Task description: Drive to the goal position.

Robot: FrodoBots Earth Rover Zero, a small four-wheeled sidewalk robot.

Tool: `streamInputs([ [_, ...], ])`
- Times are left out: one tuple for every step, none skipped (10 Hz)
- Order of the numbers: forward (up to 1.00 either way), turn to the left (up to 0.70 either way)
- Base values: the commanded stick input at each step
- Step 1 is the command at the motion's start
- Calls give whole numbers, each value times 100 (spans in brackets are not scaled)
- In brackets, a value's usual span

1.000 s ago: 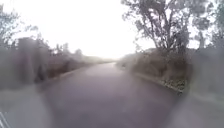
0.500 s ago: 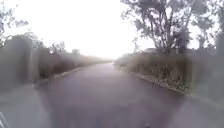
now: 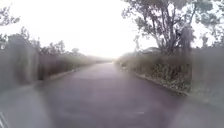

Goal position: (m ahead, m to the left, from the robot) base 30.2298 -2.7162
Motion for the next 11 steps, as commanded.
streamInputs([
  [70, 0],
  [70, 0],
  [70, 0],
  [70, 0],
  [70, 0],
  [70, 0],
  [70, 0],
  [70, 0],
  [70, 0],
  [70, 0],
  [70, 0],
])
